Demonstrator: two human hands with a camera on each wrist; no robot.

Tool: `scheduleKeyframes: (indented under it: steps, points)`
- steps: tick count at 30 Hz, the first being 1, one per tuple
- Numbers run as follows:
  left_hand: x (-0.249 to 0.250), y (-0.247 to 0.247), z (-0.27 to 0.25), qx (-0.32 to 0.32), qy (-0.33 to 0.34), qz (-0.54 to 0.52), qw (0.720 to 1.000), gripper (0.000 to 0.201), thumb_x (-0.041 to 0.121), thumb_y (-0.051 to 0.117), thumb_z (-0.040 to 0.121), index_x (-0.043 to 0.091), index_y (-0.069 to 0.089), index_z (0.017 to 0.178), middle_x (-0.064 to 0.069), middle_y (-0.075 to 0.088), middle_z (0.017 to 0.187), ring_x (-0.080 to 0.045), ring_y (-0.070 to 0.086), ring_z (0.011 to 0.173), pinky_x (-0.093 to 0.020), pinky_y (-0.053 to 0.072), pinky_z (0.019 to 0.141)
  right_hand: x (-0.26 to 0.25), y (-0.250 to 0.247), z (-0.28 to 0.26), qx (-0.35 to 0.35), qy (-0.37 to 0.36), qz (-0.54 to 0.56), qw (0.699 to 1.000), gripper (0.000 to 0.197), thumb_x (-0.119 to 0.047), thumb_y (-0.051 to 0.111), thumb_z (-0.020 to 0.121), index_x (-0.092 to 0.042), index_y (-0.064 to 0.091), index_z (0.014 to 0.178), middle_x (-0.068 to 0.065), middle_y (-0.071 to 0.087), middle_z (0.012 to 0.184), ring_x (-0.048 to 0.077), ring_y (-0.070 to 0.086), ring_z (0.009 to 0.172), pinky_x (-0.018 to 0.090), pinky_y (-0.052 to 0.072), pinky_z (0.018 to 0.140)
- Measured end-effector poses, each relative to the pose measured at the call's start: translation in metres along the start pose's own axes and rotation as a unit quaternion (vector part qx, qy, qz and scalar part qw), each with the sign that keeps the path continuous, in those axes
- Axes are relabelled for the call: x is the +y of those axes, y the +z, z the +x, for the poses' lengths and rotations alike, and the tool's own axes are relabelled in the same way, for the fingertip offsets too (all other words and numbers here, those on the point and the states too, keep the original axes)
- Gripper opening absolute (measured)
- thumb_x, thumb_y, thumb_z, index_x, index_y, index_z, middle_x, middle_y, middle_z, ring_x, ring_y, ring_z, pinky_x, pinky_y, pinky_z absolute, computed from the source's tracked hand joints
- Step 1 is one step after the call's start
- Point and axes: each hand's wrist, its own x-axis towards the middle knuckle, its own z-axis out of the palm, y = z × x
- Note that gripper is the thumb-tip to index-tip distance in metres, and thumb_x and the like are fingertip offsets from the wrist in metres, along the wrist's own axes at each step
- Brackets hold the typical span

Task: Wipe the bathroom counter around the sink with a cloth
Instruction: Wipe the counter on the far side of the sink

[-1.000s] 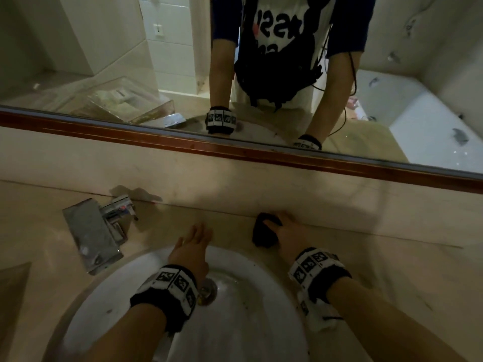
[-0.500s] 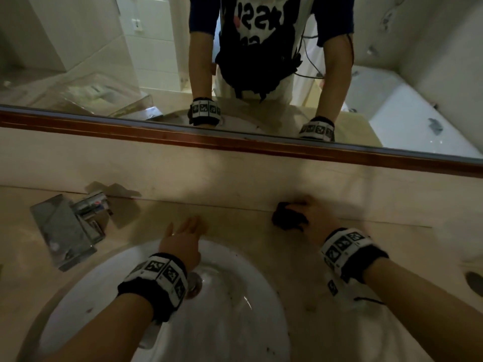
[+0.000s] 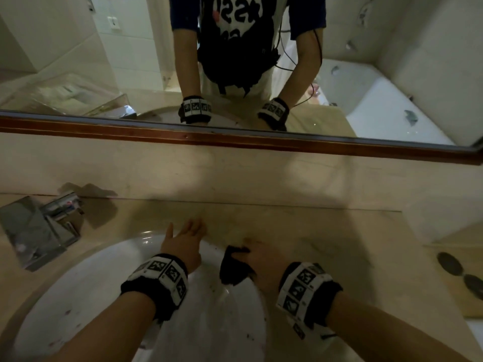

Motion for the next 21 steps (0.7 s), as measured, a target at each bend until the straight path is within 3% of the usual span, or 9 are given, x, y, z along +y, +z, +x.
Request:
scheduleKeyframes:
  steps: [3,6,8,10,14,17,21]
  points:
    - [0.019,-0.001,0.000,0.016,0.043,0.008,0.999,0.074,0.010,0.039,0.094,0.028,-0.005,0.151,0.007,-0.015,0.159,-0.012,-0.010,0.148,-0.048,-0.010,0.118,0.022,-0.009,-0.016,0.049,0.020,0.052,0.997,0.043,-0.011,0.044,0.094,-0.014,0.044,0.137,0.016,0.045,0.132,0.032,0.046,0.118,0.035,0.037,0.096]
    - [0.036,0.000,0.002,0.001,0.061,0.001,0.998,0.075,0.013,0.039,0.095,0.032,-0.009,0.149,0.008,-0.017,0.159,-0.012,-0.012,0.148,-0.050,-0.010,0.118,0.071,-0.022,-0.024,0.159,0.119,0.082,0.977,0.047,-0.010,0.044,0.095,-0.018,0.039,0.141,0.014,0.041,0.137,0.030,0.046,0.120,0.032,0.034,0.100]
    - [0.040,0.003,0.004,-0.016,0.054,-0.002,0.998,0.076,0.013,0.039,0.095,0.033,-0.010,0.149,0.009,-0.019,0.158,-0.014,-0.014,0.148,-0.053,-0.008,0.118,0.104,-0.029,-0.026,0.168,0.187,0.054,0.967,0.047,-0.014,0.040,0.098,-0.017,0.032,0.144,0.013,0.034,0.142,0.031,0.045,0.122,0.028,0.033,0.101]
    - [0.040,0.008,0.005,-0.020,0.048,-0.003,0.999,0.078,0.011,0.039,0.095,0.034,-0.012,0.149,0.010,-0.021,0.157,-0.015,-0.016,0.147,-0.054,-0.006,0.118,0.129,-0.027,-0.026,0.180,0.225,0.061,0.956,0.045,-0.013,0.045,0.096,-0.015,0.037,0.141,0.013,0.034,0.141,0.034,0.046,0.122,0.031,0.036,0.103]
    - [0.040,0.007,0.004,-0.027,0.050,0.003,0.998,0.080,0.008,0.040,0.093,0.035,-0.012,0.149,0.011,-0.021,0.157,-0.014,-0.016,0.147,-0.055,-0.004,0.119,0.134,-0.012,-0.018,0.106,0.277,-0.015,0.955,0.061,-0.017,0.051,0.091,-0.022,0.024,0.146,0.015,0.033,0.138,0.034,0.050,0.112,0.037,0.047,0.094]
    - [0.040,0.006,0.005,-0.029,0.050,-0.011,0.998,0.082,0.004,0.039,0.092,0.036,-0.010,0.149,0.011,-0.021,0.157,-0.013,-0.016,0.147,-0.054,-0.005,0.118,0.112,-0.009,-0.010,0.086,0.251,-0.014,0.964,0.058,-0.022,0.048,0.094,-0.017,0.024,0.146,0.017,0.035,0.137,0.032,0.047,0.114,0.033,0.043,0.094]
    - [0.042,0.005,0.005,-0.032,0.047,-0.020,0.998,0.083,0.000,0.037,0.090,0.036,-0.009,0.149,0.010,-0.020,0.158,-0.014,-0.015,0.147,-0.053,-0.005,0.119,0.075,0.005,-0.023,0.059,0.162,0.009,0.985,0.061,-0.020,0.045,0.096,-0.017,0.016,0.149,0.015,0.019,0.149,0.034,0.043,0.121,0.035,0.040,0.100]
